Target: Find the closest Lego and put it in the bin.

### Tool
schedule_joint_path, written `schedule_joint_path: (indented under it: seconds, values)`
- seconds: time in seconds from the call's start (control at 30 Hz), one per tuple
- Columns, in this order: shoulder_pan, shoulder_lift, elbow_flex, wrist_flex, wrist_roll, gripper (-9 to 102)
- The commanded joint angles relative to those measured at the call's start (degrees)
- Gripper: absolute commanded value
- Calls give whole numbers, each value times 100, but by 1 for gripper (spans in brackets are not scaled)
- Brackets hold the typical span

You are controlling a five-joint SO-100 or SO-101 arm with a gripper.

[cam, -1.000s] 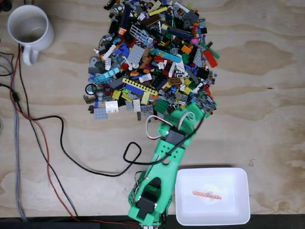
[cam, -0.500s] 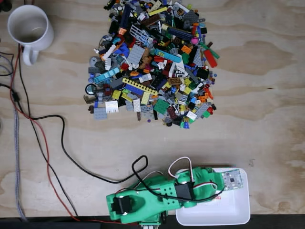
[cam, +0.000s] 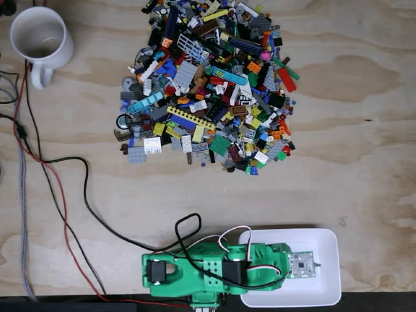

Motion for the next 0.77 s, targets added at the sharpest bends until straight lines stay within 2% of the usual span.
schedule_joint_path:
  seconds: [0.0, 0.13, 0.17, 0.23, 0.3, 0.6, 0.73]
  values:
    - [-167, 255, -9, 26, 132, 22]
    - [-879, 369, 0, -62, 457, 21]
    - [-1222, 404, -9, -167, 633, 18]
    - [-1969, 422, -18, -316, 773, 5]
    - [-2689, 378, -44, -475, 923, 1]
    - [-6056, -114, -79, -905, 1310, 0]
    - [-7075, -466, -97, -1239, 1512, 0]
